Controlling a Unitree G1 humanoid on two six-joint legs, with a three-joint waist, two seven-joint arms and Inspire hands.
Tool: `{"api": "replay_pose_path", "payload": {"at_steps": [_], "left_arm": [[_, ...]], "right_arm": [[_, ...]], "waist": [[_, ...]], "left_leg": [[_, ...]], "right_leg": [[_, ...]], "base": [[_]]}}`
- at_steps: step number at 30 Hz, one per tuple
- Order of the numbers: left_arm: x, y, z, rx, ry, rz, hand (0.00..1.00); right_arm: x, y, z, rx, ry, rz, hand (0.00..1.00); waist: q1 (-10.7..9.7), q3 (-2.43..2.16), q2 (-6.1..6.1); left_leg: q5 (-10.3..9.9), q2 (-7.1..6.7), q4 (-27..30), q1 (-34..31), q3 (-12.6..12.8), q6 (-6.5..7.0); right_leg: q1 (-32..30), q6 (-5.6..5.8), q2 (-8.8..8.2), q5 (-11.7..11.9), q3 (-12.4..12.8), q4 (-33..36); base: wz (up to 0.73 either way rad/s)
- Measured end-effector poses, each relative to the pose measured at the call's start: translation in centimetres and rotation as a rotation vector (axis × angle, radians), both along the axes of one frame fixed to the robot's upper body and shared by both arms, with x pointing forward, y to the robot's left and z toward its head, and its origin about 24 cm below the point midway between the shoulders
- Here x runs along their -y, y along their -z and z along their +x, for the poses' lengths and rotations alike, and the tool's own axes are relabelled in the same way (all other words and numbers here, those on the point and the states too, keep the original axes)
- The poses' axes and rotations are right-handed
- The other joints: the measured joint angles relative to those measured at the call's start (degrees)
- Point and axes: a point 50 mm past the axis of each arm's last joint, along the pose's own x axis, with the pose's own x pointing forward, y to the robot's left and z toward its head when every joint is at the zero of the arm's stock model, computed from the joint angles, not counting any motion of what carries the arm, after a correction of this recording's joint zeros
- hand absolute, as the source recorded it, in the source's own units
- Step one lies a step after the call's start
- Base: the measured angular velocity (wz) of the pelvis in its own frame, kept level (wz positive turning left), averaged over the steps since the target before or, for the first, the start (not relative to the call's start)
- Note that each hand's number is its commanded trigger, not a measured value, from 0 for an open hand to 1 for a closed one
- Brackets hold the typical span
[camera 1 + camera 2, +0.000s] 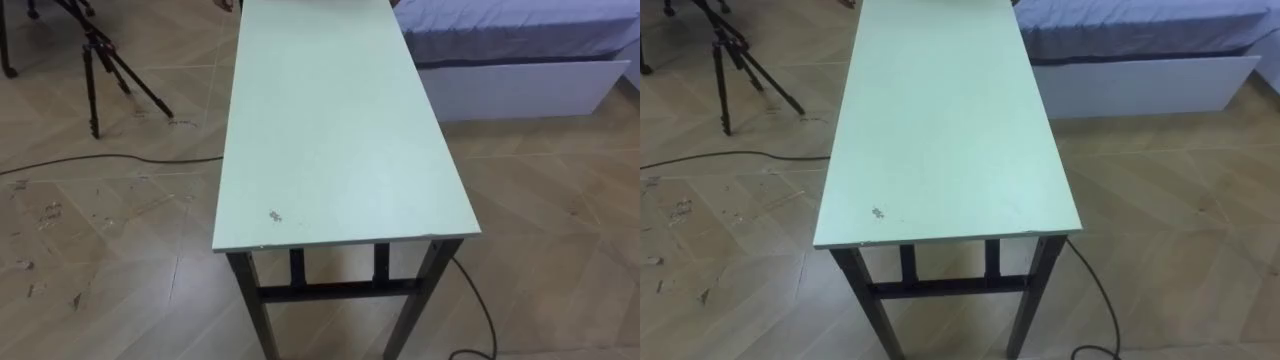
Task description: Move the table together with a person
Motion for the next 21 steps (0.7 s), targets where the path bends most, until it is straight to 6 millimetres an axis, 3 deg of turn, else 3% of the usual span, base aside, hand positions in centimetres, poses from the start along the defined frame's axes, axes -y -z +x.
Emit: {"api": "replay_pose_path", "payload": {"at_steps": [11,21], "left_arm": [[0.0,0.0,0.0,0.001,-0.015,0.001,0.00],[0.3,0.5,-1.7,-0.024,-0.326,-0.275,0.00]], "right_arm": [[-0.1,0.1,-0.6,-0.024,0.002,0.010,0.00],[0.0,0.2,-1.0,-0.045,-0.007,0.086,0.00]], "waist": [[-0.20,0.27,0.05],[0.69,0.22,-0.02]], "left_leg": [[-0.02,-0.14,0.06,-0.58,-0.40,-0.01],[-0.03,-0.12,0.22,-1.17,-0.16,0.00]], "right_leg": [[0.68,-0.01,0.07,0.01,0.08,-0.58],[0.35,-0.07,0.03,0.05,-0.45,-0.87]], "base": [[0.01],[0.00]]}}
